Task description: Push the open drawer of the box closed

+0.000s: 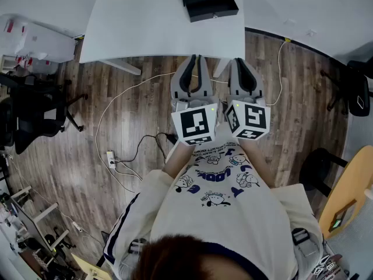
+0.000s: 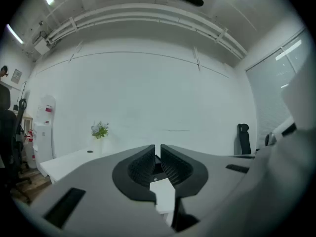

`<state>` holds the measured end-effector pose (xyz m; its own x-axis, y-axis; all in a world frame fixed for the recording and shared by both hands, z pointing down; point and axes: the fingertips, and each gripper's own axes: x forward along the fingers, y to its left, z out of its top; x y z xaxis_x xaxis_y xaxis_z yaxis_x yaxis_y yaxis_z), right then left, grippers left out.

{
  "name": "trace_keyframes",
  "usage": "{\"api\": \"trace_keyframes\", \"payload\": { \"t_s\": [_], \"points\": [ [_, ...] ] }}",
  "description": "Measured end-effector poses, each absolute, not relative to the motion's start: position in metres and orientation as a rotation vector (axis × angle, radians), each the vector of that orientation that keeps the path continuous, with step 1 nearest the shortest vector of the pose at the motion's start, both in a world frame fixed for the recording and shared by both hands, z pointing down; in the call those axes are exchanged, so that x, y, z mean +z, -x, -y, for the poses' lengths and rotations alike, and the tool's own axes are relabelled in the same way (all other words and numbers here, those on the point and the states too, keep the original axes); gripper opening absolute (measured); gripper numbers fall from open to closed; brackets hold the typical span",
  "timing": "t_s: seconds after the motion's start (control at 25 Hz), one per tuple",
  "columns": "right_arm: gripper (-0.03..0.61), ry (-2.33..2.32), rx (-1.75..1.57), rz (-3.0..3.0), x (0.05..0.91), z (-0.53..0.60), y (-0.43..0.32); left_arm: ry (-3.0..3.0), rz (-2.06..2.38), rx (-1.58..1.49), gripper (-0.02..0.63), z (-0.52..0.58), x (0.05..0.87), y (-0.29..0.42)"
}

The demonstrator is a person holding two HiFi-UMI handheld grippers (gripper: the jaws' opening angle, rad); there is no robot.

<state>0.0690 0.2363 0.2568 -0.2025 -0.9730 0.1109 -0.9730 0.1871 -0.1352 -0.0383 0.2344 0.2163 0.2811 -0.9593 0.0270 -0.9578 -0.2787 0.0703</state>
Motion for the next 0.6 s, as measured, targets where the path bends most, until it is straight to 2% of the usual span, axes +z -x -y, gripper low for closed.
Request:
{"api": "trace_keyframes", "payload": {
  "t_s": [0.6],
  "points": [
    [0.042, -1.974, 0.305, 2.413, 0.268, -0.216, -0.075, -2.464, 1.814, -0.014, 0.044, -0.212, 0.223, 0.03]
  ]
}}
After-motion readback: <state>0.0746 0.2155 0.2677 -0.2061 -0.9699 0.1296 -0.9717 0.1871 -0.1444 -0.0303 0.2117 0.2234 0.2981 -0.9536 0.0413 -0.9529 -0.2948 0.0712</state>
